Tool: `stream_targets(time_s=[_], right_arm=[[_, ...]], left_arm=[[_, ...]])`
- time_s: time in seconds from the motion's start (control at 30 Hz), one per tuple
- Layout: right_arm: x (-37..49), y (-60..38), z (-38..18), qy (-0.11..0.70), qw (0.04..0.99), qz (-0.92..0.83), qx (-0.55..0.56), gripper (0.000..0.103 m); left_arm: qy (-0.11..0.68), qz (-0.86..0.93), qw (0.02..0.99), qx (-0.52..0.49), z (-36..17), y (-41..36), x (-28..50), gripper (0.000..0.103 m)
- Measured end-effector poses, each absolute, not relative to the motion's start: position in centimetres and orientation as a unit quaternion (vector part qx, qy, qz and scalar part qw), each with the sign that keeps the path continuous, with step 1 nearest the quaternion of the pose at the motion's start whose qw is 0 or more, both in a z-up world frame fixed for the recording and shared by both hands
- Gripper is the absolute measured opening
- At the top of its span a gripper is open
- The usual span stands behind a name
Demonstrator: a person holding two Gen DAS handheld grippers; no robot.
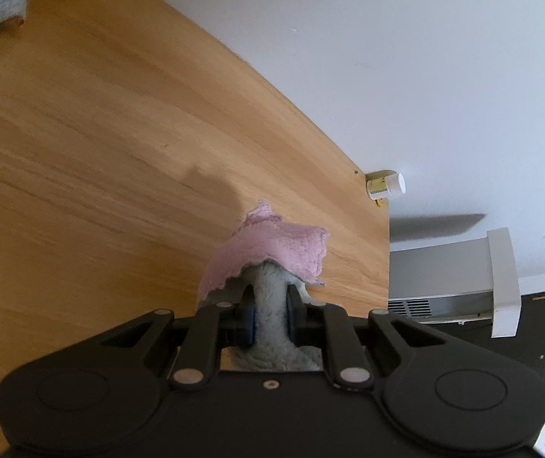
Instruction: Clean bowl
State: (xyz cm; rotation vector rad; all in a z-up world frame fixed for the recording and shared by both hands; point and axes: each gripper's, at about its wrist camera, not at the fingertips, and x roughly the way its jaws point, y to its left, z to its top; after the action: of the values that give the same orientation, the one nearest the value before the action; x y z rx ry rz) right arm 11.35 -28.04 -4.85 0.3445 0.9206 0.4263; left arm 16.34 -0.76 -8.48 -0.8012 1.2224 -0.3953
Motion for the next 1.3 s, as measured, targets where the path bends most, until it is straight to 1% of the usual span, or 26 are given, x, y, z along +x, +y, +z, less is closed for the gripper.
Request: stream_targets(time_s=[0.2,0.3,0.4,0.5,0.63,0.8,1.03,1.13,1.2,1.3], right_arm=[[11.7,-28.6,-4.7,0.442,0.857,0.186,0.187,0.022],[12.0,-29.0,-4.7,0.441,0.857,0.175,0.200,0.021],[12.4,-29.2,-4.8,0.440,0.860,0.166,0.200,0.021],[13.0,-29.2,-5.6,0.450,0.856,0.152,0.204,0.021],[13.5,-28.7,-6.9,0.475,0.845,0.135,0.205,0.021],[14.0,-28.6,-8.1,0.484,0.834,0.126,0.232,0.021],[14.4,-29.0,-9.6,0.503,0.818,0.116,0.254,0.017],[14.5,-30.0,-10.6,0.522,0.795,0.117,0.287,0.016],[14.5,-29.9,-10.6,0.525,0.798,0.124,0.268,0.014],[15.0,-29.5,-10.2,0.531,0.802,0.152,0.228,0.015]], left_arm=[[0.573,-0.161,0.720,-0.357,-9.9,0.1,15.5,0.014],[0.586,-0.159,0.722,-0.332,-10.3,-0.7,14.8,0.014],[0.579,-0.155,0.729,-0.331,-10.2,-0.5,14.8,0.014],[0.576,-0.140,0.738,-0.324,-10.0,0.2,14.8,0.014],[0.590,-0.110,0.732,-0.322,-10.8,0.8,14.5,0.014],[0.588,-0.114,0.739,-0.308,-10.4,0.4,14.4,0.015],[0.577,-0.119,0.748,-0.306,-10.2,0.0,14.4,0.015],[0.574,-0.119,0.753,-0.299,-10.0,-0.1,14.4,0.015],[0.568,-0.116,0.758,-0.299,-9.8,0.0,14.4,0.015],[0.565,-0.107,0.761,-0.302,-9.7,0.6,14.3,0.015]])
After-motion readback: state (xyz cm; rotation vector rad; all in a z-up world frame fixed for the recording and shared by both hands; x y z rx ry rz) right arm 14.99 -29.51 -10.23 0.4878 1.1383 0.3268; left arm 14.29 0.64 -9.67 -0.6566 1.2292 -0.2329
